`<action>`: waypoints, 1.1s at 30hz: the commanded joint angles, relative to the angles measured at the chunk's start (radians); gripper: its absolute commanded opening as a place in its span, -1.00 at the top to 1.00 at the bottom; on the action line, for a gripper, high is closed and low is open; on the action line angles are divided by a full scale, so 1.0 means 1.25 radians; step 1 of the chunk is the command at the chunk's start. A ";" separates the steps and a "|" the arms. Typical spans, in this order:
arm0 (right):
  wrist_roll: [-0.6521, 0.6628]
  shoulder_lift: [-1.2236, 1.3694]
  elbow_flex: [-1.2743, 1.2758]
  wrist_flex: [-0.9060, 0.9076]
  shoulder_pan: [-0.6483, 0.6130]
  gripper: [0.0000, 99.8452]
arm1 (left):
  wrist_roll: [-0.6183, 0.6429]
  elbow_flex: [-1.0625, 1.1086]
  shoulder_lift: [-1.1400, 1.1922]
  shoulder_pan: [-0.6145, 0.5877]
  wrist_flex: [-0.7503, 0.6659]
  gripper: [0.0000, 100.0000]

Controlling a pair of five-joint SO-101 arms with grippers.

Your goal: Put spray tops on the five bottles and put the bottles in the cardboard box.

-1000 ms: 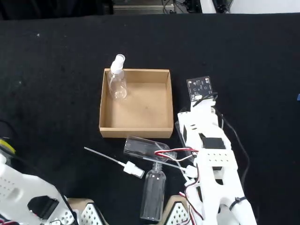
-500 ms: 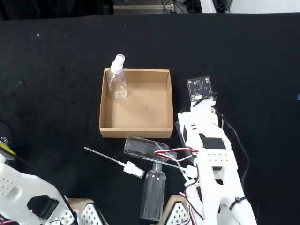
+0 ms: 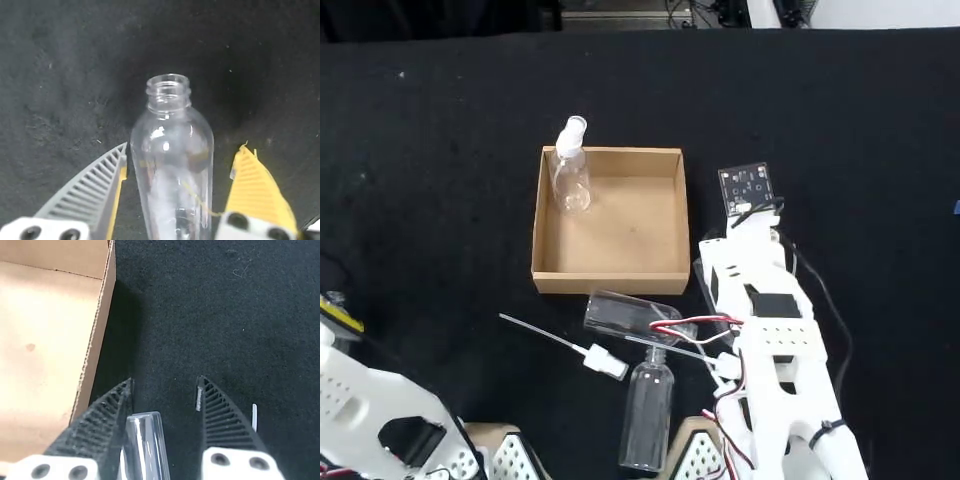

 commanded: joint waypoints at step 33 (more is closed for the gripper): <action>-0.002 -0.034 -0.012 0.007 -0.009 0.64 | -0.066 0.063 -0.012 0.033 -0.095 0.50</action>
